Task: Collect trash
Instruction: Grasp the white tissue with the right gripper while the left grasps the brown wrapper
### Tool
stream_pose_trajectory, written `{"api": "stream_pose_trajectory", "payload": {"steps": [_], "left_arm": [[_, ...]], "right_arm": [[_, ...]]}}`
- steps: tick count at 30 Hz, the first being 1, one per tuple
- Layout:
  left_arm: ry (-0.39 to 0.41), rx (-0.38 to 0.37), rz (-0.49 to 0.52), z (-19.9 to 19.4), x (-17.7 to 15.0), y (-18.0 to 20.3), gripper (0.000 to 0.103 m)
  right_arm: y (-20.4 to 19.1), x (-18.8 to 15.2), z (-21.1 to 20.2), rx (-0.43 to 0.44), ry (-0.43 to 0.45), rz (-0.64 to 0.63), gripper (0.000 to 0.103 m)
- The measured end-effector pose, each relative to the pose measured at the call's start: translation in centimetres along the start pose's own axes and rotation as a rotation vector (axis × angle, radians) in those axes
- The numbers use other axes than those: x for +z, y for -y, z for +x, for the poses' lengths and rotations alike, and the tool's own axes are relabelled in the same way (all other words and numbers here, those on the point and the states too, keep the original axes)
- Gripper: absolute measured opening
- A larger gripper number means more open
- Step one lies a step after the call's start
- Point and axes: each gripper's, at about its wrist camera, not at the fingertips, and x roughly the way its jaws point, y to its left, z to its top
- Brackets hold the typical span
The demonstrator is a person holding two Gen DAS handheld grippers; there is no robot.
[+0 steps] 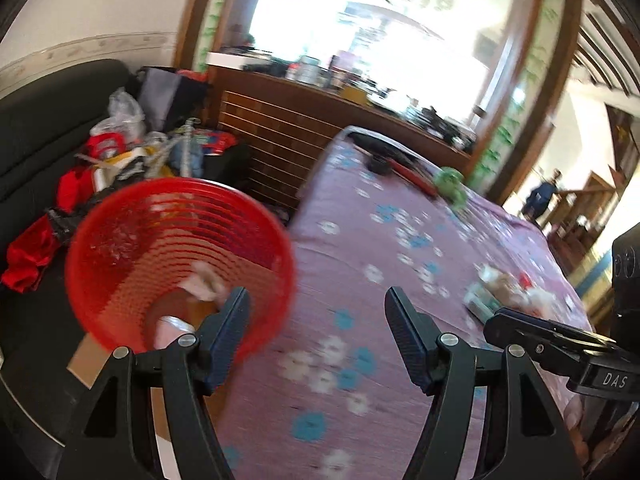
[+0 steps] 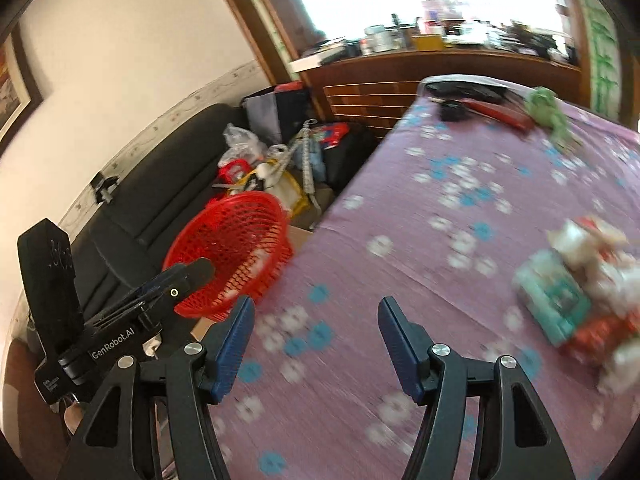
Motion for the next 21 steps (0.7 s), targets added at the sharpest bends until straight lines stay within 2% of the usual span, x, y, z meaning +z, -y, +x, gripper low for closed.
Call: {"api": "stream_pose_trajectory", "payload": {"steps": [8, 10, 13, 16, 21], "left_arm": [[-0.066, -0.075, 0.116, 1.6, -1.8, 6.9, 0.069], [-0.083, -0.090, 0.145, 2.0, -2.2, 8.5, 0.070], [-0.106, -0.113, 0.177, 2.5, -2.7, 10.6, 0.071], [-0.124, -0.128, 0.204, 2.9, -3.1, 12.5, 0.072], [-0.144, -0.147, 0.255, 3.1, -3.6, 15.1, 0.075]], "right_arm": [[8.0, -3.0, -6.8, -0.145, 0.090, 0.111, 0.069], [10.7, -3.6, -8.4, -0.215, 0.110, 0.155, 0.071], [14.7, -4.4, -10.1, -0.365, 0.130, 0.211, 0.074], [16.8, -4.7, -10.0, -0.445, 0.117, 0.210, 0.077], [18.8, -4.9, -8.2, -0.471, 0.076, 0.183, 0.077]]}}
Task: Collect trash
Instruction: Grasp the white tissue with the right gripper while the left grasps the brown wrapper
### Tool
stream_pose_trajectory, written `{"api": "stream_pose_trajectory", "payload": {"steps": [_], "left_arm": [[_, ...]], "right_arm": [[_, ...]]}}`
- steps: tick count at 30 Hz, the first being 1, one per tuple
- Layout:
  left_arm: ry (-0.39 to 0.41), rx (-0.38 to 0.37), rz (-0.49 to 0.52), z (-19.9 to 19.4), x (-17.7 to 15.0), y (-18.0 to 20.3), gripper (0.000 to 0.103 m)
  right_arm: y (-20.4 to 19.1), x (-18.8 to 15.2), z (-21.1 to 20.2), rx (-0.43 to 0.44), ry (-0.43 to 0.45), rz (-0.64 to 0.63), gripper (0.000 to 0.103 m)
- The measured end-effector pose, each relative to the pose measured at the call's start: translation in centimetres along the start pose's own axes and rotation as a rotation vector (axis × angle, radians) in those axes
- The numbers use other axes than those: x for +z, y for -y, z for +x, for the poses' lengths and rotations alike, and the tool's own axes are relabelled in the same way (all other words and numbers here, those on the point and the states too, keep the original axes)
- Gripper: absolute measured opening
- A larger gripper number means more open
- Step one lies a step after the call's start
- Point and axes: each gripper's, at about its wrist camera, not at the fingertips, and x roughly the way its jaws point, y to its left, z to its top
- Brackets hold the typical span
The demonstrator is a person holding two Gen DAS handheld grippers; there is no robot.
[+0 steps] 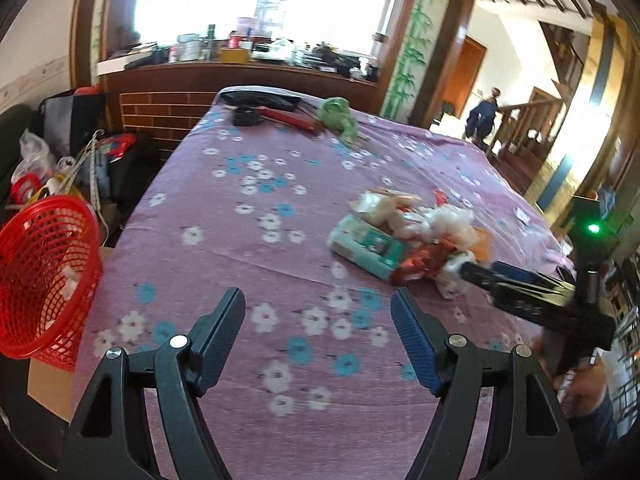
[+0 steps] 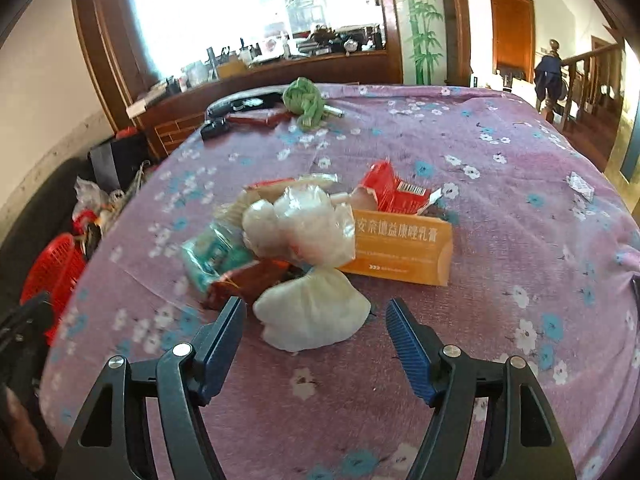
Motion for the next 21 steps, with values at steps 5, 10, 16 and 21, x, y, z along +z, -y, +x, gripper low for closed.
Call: {"api": "stream_pose_trajectory", "payload": {"steps": [5, 10, 16, 21], "left_arm": [[-0.030, -0.010, 0.054, 0.9, -0.1, 2.0, 0.076], [-0.056, -0.025, 0.090, 2.3, 0.1, 3.7, 0.076], [-0.081, -0.046, 0.146, 4.0, 0.8, 5.6, 0.076], [-0.113, -0.059, 0.235, 6.4, 1.7, 8.3, 0.076]], "right_arm": [[-0.3, -0.5, 0.7, 0.012, 0.002, -0.019, 0.076], [-0.6, -0.8, 0.8, 0.035, 0.013, -0.044, 0.049], [1.1, -1.1, -0.2, 0.075, 0.079, 0.021, 0.035], [4.6, -0.8, -1.9, 0.098, 0.164, 0.186, 0.034]]}}
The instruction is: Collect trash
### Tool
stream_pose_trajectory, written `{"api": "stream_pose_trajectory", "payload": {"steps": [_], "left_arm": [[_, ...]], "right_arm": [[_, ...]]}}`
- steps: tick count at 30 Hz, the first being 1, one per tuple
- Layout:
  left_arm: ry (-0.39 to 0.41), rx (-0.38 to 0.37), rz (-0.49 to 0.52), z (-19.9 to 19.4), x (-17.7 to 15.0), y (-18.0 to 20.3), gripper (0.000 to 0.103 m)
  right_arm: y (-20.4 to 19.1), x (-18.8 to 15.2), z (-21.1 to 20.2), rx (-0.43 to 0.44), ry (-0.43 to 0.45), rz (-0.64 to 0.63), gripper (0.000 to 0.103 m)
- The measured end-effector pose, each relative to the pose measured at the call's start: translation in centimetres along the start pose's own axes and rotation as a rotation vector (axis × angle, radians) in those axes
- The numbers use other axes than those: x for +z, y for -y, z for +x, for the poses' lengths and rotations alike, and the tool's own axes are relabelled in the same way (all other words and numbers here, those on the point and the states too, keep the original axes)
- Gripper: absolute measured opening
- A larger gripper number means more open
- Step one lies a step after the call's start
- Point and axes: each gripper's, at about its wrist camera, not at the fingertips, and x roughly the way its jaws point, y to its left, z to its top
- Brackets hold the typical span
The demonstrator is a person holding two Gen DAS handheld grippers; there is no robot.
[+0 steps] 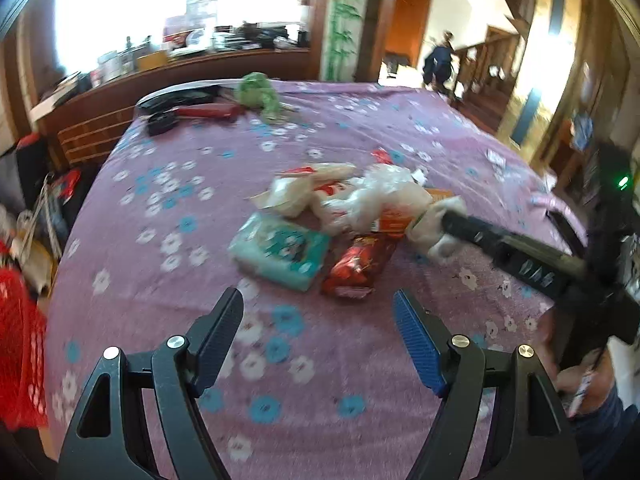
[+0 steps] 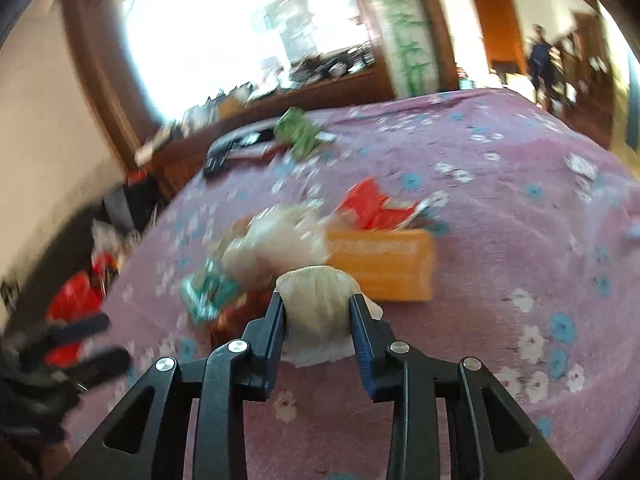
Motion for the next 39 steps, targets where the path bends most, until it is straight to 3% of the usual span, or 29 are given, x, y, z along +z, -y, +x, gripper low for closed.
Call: {"api": "stream_pose_trajectory", "payload": {"steps": [5, 7, 9, 13, 16, 18, 20, 24, 27, 39], "left_arm": [[-0.048, -0.021, 0.107, 3.4, 1.2, 3.0, 0.075], [-0.066, -0.029, 0.137, 4.5, 1.4, 3.9, 0.070], [-0.097, -0.039, 0.172, 5.8, 1.4, 4.9, 0.054], [-0.119, 0.010, 0.201, 7.5, 1.4, 5.5, 0.051], [-0.125, 0.014, 0.173, 8.5, 1.6, 4.9, 0.050], [-0.123, 0.014, 0.159, 9.0, 1.6, 4.7, 0.040], [-0.106, 0.028, 0.158, 9.1, 1.5, 4.6, 0.036], [-0.079, 0.007, 0.116, 8.5, 1.3, 4.1, 0.034], [-0.066, -0.026, 0.074, 7.5, 0.7, 3.5, 0.027], [0.082, -0.086, -0.097, 2.3, -2.1, 0.0, 0.027]], "right_arm": [[2.1, 0.6, -0.7, -0.018, 0.031, 0.102, 0.034], [2.4, 0.6, -0.7, -0.010, 0.027, 0.121, 0.034], [2.6, 0.7, -0.6, -0.008, 0.025, 0.128, 0.034], [2.6, 0.7, -0.8, 0.007, 0.024, 0.126, 0.034], [2.5, 0.6, -0.8, 0.012, 0.027, 0.115, 0.034], [2.3, 0.6, -0.7, 0.012, 0.027, 0.108, 0.034], [2.2, 0.5, -0.7, 0.014, 0.024, 0.103, 0.034], [1.9, 0.5, -0.7, 0.009, 0.023, 0.087, 0.034], [1.7, 0.4, -0.7, 0.008, 0.023, 0.076, 0.034], [-1.4, -0.1, -1.1, 0.044, 0.049, -0.065, 0.034]]}}
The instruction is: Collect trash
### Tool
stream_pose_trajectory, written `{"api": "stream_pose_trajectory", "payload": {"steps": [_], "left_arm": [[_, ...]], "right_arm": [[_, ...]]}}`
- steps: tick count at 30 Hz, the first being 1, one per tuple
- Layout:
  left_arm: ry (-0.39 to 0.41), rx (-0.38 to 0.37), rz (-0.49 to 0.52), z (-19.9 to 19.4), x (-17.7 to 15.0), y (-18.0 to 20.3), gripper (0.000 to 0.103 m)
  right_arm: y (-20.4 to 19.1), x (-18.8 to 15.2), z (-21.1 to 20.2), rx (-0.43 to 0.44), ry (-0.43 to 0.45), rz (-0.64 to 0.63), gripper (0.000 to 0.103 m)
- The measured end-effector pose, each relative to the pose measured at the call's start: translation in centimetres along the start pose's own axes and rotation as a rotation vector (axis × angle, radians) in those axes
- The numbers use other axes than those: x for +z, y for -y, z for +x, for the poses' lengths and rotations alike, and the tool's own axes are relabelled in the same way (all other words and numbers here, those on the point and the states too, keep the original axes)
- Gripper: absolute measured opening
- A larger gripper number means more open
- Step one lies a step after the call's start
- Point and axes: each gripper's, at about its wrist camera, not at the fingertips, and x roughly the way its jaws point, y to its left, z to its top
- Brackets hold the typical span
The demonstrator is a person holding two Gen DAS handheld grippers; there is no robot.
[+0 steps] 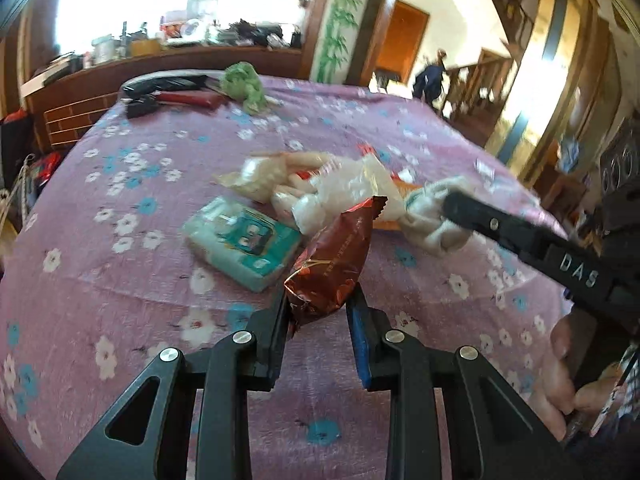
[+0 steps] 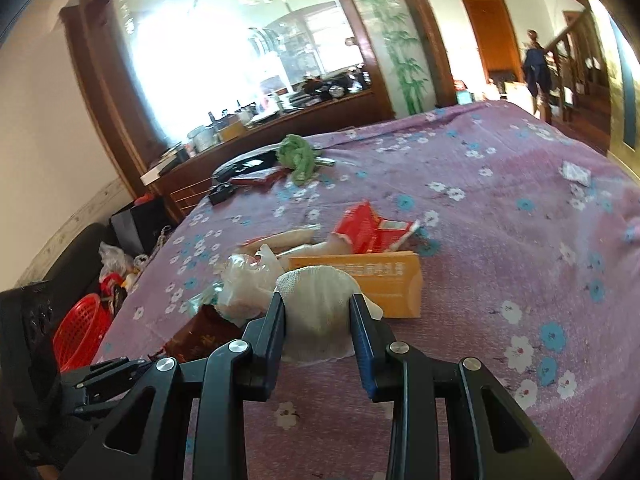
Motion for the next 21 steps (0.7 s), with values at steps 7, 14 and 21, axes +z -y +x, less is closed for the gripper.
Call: {"api": "stream_pose_trajectory", "payload": {"steps": [7, 14, 21], "left_arm": [[0.080, -0.029, -0.109, -1.7, -0.2, -2.4, 0.027], [0.082, -0.021, -0.119, -2.0, -0.2, -2.8, 0.027], [0.097, 0.032, -0.097, -2.5, -0.2, -2.1, 0.027]], "right_arm": [[-2.2, -0.5, -0.2, 0.017, 0.019, -0.109, 0.034], [-2.6, -0.7, -0.2, 0.021, 0.021, -0.139, 0.034], [-2.7, -0.7, -0.5, 0.035, 0.029, -0.140, 0.034]]}}
